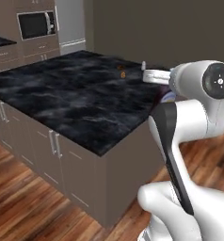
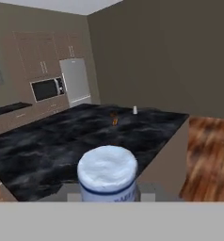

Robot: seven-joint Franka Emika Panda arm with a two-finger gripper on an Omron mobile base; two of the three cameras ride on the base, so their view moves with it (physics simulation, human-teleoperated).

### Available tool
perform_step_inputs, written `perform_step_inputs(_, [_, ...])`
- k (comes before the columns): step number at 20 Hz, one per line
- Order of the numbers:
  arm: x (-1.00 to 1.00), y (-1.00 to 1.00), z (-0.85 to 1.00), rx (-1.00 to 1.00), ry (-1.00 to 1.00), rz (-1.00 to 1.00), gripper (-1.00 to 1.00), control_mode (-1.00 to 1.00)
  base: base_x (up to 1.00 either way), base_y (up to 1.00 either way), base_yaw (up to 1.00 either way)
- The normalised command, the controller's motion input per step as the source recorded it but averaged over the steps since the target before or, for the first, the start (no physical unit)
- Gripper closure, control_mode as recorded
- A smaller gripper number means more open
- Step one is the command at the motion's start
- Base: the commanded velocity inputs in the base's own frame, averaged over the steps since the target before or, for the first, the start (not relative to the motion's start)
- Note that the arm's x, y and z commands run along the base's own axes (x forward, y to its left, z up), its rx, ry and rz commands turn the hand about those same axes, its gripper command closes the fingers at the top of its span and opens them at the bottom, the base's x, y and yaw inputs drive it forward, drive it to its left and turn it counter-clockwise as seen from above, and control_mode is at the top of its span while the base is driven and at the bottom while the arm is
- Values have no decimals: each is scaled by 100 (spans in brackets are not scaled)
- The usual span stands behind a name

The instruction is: Move the shaker and condiment bottle from the cabinet to the dining counter.

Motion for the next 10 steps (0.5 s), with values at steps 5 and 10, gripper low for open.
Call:
perform_step_inputs(5, [0, 0, 0, 0, 0, 0, 100, 100, 78, -10, -13])
perform_step_inputs(10, [0, 0, 0, 0, 0, 0, 100, 100, 68, -40, -4])
